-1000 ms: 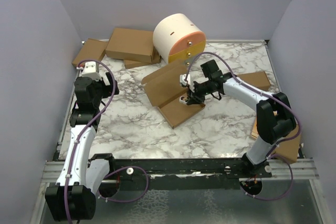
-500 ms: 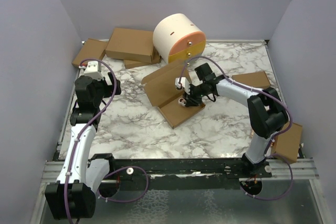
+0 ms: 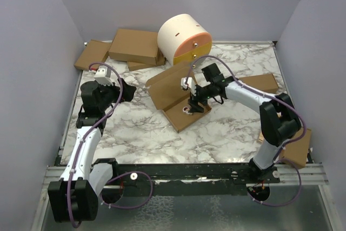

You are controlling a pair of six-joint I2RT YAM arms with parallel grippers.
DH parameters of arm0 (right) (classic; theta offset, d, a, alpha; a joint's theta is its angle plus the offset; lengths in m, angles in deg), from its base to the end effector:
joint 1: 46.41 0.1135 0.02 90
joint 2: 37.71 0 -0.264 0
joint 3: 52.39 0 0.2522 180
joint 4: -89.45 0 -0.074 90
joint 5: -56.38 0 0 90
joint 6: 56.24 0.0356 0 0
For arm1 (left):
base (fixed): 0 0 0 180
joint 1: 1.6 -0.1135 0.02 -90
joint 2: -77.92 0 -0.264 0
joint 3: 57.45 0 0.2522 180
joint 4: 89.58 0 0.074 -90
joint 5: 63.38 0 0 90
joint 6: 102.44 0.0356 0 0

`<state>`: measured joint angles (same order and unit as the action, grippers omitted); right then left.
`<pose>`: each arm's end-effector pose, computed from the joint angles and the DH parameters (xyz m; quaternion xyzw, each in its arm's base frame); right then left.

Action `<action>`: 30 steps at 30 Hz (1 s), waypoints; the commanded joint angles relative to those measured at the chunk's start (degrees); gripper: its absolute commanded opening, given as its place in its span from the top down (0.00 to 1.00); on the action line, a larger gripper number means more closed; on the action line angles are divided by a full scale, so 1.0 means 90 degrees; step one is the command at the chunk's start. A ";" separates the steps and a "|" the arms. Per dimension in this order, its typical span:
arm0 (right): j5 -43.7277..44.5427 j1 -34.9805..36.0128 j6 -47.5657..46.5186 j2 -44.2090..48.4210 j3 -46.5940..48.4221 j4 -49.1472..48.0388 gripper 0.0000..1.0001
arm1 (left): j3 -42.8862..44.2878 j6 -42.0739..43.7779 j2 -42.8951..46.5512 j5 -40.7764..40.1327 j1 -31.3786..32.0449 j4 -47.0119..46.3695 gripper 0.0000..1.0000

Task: Fold the paper box

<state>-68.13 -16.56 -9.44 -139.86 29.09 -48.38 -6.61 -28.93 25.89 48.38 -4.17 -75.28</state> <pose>0.3011 0.1960 0.1906 -0.6085 0.7045 0.2603 0.2562 0.2133 -0.0036 0.2878 -0.0167 0.7898 -0.2212 0.5719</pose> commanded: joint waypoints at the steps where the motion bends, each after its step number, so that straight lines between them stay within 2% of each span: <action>1: -0.1100 -0.0434 0.0384 0.0944 0.0185 -0.0250 0.31 | -0.0370 -0.1367 -0.0149 0.1373 -0.0037 -0.1267 0.15; 2: -0.1195 -0.0540 0.0551 0.1182 0.0116 -0.0473 0.26 | -0.0504 -0.1705 -0.0136 0.1464 -0.0037 -0.1534 0.15; 3: -0.1182 -0.0630 0.0936 0.1434 -0.0081 -0.0899 0.14 | -0.0718 -0.2039 -0.0098 0.1549 -0.0037 -0.2064 0.15; 4: -0.1000 -0.0693 0.1597 0.1659 -0.0298 -0.1828 0.01 | -0.1034 -0.2358 -0.0049 0.1611 -0.0032 -0.2511 0.15; 6: -0.0061 -0.0708 0.3279 0.1863 -0.0617 -0.3131 0.01 | -0.1582 -0.2955 0.0064 0.1625 -0.0037 -0.3386 0.15; 7: -0.0040 -0.0706 0.3571 0.1673 -0.0469 -0.3076 0.01 | -0.1820 -0.3189 0.0112 0.1607 -0.0037 -0.3781 0.15; 8: -0.0646 -0.0717 0.3196 0.1322 0.0023 -0.2465 0.01 | -0.2043 -0.3372 0.0151 0.1560 -0.0022 -0.4077 0.15; 10: -0.1608 -0.0718 0.2870 0.0626 0.1022 -0.1202 0.15 | -0.2365 -0.3620 0.0182 0.1474 -0.0010 -0.4458 0.15; 12: -0.2193 -0.0719 0.2621 0.0572 0.0988 -0.1128 0.21 | -0.2618 -0.3684 0.0196 0.1389 0.0052 -0.4694 0.15; 17: -0.2552 -0.0734 0.2649 0.1405 -0.0368 -0.2327 0.18 | -0.3213 -0.3636 0.0136 0.1105 0.0174 -0.5476 0.15; 18: -0.2617 -0.0745 0.2634 0.1518 -0.0572 -0.2510 0.15 | -0.3291 -0.3562 0.0093 0.1055 0.0193 -0.5585 0.15; 19: -0.2695 -0.0747 0.2616 0.1592 -0.0750 -0.2693 0.02 | -0.3330 -0.3485 0.0053 0.0967 0.0218 -0.5594 0.15; 21: -0.3151 -0.0748 0.2667 0.1587 -0.1122 -0.3197 0.01 | -0.3369 -0.3380 -0.0081 0.0875 0.0252 -0.5647 0.15; 23: -0.3393 -0.0750 0.2950 0.1417 -0.1126 -0.3249 0.01 | -0.3404 -0.3349 -0.0245 0.0855 0.0284 -0.5823 0.15; 26: -0.3335 -0.0833 0.2571 0.1035 -0.0281 -0.2084 0.01 | -0.3444 -0.3337 -0.0423 0.0890 0.0300 -0.6004 0.15; 27: -0.3309 -0.0920 0.2562 0.1014 -0.0165 -0.2012 0.01 | -0.3461 -0.3339 -0.0483 0.0911 0.0304 -0.6069 0.15; 30: -0.3400 -0.1326 0.3143 0.1134 -0.0403 -0.2574 0.00 | -0.3494 -0.3413 -0.0790 0.1065 0.0305 -0.6429 0.15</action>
<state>-95.14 -24.23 15.02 -130.42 25.00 -69.06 -36.88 -59.99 21.44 57.56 -1.74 -125.97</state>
